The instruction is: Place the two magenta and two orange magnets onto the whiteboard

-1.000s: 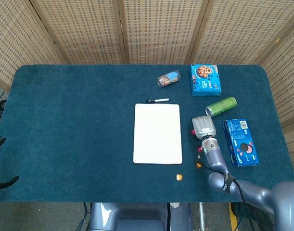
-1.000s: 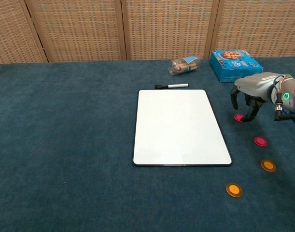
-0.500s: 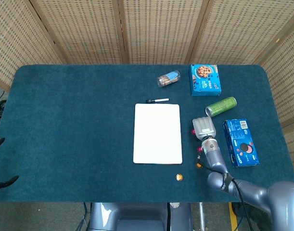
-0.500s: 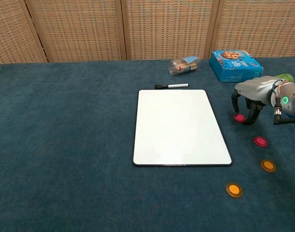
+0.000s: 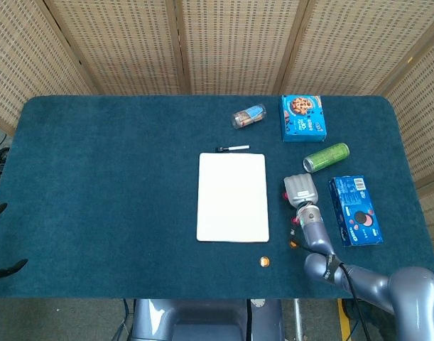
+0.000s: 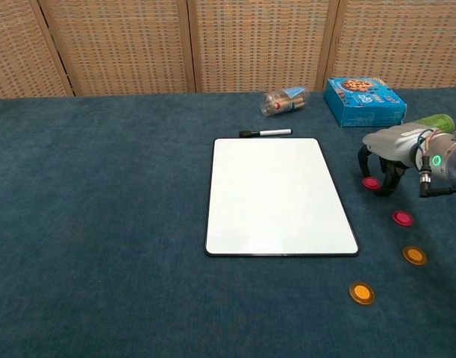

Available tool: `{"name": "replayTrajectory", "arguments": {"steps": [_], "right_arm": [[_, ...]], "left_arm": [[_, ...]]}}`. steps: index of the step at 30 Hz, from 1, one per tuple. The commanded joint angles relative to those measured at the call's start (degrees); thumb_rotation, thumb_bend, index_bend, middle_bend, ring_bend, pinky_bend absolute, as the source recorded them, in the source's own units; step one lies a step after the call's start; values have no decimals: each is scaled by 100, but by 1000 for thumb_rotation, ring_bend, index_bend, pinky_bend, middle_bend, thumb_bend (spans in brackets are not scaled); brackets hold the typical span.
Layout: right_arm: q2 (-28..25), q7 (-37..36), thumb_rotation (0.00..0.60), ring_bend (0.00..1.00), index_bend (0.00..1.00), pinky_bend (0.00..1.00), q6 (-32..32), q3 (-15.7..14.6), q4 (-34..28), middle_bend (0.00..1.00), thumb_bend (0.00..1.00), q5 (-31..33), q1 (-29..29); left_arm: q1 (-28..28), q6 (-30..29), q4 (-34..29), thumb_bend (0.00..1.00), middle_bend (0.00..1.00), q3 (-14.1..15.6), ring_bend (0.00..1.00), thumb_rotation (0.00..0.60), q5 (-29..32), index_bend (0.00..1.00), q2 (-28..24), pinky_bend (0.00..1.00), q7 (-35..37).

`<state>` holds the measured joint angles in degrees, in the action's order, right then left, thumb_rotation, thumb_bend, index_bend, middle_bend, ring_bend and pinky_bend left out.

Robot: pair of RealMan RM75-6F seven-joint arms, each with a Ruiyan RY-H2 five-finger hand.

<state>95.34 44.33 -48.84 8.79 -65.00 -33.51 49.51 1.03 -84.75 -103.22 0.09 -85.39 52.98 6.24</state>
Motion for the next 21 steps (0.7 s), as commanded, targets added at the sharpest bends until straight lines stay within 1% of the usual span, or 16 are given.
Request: {"name": "replayTrajectory", "arguments": {"steps": [1, 5, 14, 21], "right_arm": [[11, -16, 600, 997, 527, 1000, -1, 7, 2, 983, 325, 2, 4], [22, -60, 600, 997, 563, 1000, 13, 27, 2, 983, 363, 23, 5], [-5, -104, 600, 997, 565, 1000, -89, 55, -100, 983, 363, -55, 14], [-77, -102, 600, 997, 565, 1000, -235, 174, -422, 983, 363, -135, 97]], "left_arm": [[-1, -3, 2, 17, 0, -3, 0, 600, 3, 0, -2, 0, 5], [0, 2, 6, 17, 0, 2, 0, 600, -5, 0, -8, 0, 18], [1, 8, 7, 16, 0, 3, 0, 600, -6, 0, -25, 0, 55], [8, 29, 10, 17, 0, 6, 0, 600, -8, 0, -53, 0, 123]]}}
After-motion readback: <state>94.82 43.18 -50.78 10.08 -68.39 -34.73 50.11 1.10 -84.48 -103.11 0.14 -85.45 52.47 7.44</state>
